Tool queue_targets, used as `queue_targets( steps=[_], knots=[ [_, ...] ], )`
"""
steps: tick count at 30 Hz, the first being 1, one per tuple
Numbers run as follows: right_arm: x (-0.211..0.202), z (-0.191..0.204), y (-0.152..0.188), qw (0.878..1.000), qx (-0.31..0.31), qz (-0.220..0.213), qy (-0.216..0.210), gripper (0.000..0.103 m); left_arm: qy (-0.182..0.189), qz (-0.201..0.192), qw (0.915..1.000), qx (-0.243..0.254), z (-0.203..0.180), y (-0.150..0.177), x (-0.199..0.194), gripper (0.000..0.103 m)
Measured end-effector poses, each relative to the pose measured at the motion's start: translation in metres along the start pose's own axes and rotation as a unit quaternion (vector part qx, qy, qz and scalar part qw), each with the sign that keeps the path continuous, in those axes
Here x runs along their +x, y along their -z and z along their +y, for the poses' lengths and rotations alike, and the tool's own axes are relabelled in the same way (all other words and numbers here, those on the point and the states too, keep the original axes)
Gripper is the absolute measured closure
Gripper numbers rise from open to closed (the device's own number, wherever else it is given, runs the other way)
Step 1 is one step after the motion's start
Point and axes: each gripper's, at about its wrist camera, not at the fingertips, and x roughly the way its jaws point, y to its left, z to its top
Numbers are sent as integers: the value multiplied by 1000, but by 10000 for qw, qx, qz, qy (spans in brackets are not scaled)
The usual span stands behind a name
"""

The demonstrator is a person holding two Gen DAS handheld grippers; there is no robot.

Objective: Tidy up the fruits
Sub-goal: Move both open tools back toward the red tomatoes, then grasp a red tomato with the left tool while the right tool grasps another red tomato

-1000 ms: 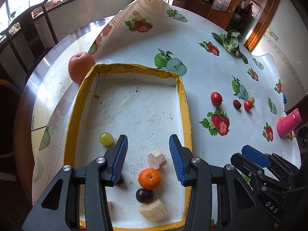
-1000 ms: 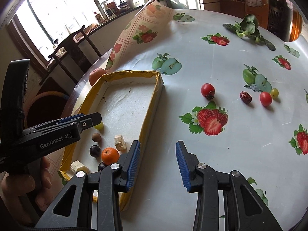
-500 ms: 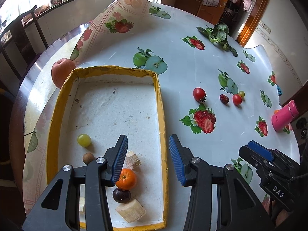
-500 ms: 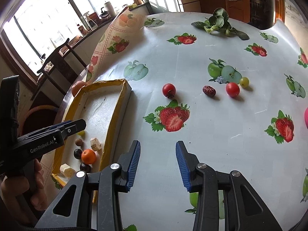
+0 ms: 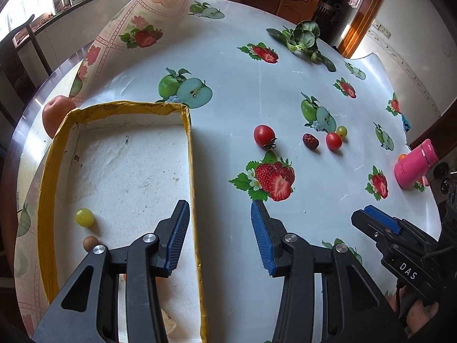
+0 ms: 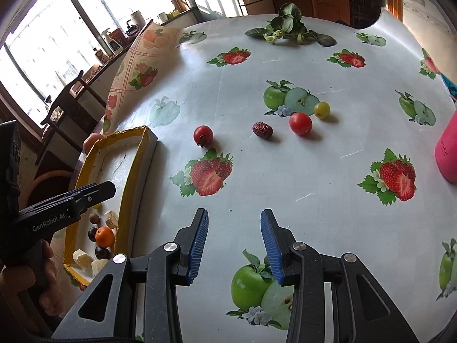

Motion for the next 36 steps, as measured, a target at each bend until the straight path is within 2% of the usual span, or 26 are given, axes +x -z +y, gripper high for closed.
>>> queue_targets(
  steps=[7,15,20,25,28,29,30,32,33,36],
  knots=[
    [10,-32,-17,9996,224,-69,166,63,108,139,9998,34,-19,-19,25,60],
    [50,-58,-60,9984,441,-115,320,62,151,287,9995,59,-39,-51,70,60],
    [75,-75,-79,9972,694,-44,275,62,318,401,9987,2,-47,-63,96,60],
    [90,-77,-89,9970,723,-12,261,62,307,562,9979,36,-56,-71,121,60],
    [99,-79,-91,9971,702,61,298,67,233,430,9987,164,-61,-71,124,60],
    [99,-78,-91,9972,673,30,328,69,194,426,9987,193,-62,-72,125,62],
    [99,-78,-91,9973,649,13,330,71,134,402,9989,215,-62,-73,126,70],
    [97,-78,-89,9974,612,-8,369,72,125,409,9988,220,-59,-73,126,76],
    [96,-78,-88,9974,607,-15,382,72,208,435,9987,193,-57,-73,125,76],
    [87,-79,-80,9971,670,-45,346,72,134,474,9986,204,-54,-65,119,76]
  ],
)
